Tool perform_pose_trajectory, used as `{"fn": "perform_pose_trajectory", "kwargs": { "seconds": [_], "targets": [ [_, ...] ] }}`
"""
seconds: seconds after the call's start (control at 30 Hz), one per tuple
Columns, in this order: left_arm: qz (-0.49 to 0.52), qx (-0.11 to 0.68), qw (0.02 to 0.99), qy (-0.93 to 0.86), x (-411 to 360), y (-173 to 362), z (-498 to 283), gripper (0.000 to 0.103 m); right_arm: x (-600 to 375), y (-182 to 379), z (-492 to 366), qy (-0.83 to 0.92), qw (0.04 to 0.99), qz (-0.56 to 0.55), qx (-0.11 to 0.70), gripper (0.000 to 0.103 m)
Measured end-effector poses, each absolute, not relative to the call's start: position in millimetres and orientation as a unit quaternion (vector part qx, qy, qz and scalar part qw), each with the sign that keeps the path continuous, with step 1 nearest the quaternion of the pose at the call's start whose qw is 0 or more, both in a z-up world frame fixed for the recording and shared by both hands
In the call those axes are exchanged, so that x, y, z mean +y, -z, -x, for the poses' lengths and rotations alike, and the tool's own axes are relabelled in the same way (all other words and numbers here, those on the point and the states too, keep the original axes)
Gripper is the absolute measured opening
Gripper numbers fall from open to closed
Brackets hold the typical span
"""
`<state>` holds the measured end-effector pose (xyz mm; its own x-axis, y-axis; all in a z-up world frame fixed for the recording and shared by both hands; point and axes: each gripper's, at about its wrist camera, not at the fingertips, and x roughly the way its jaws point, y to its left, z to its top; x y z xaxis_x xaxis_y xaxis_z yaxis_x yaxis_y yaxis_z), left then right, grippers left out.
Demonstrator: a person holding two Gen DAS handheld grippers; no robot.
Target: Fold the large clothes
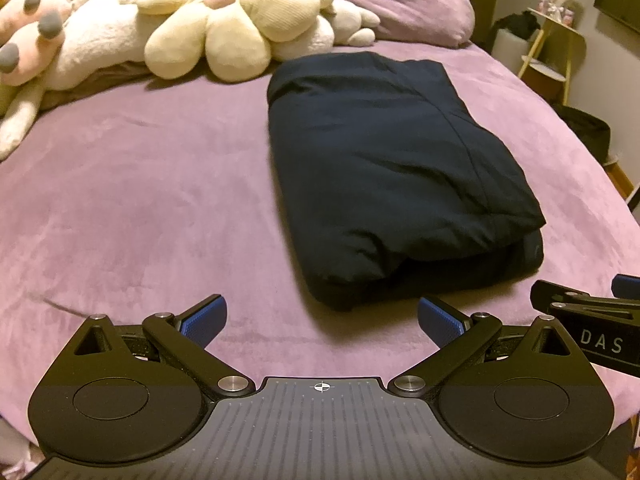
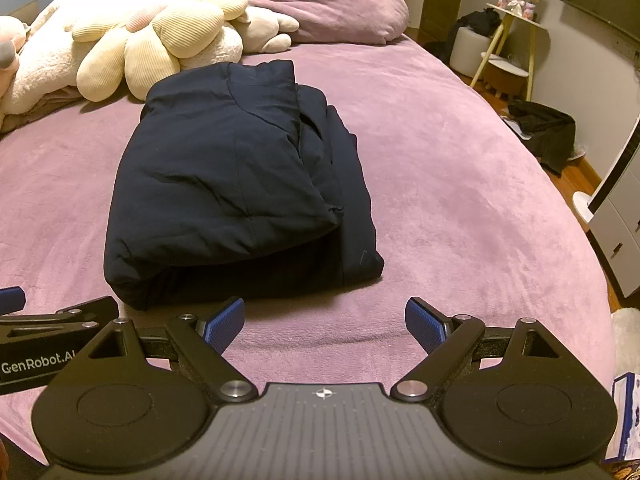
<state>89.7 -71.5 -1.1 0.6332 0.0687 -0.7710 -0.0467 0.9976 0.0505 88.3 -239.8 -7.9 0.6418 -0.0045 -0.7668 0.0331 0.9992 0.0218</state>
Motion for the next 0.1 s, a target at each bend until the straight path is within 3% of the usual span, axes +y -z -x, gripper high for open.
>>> {"fn": "perform_pose_trajectory", "kwargs": {
  "seconds": [0.1],
  "targets": [
    [-0.011,0.431,0.902,-0.035,-70.7,0.8,-91.8,0.103,-239.5,7.2,-88.7,0.011,0.906,-0.017,0.422,0.088]
  ]
}}
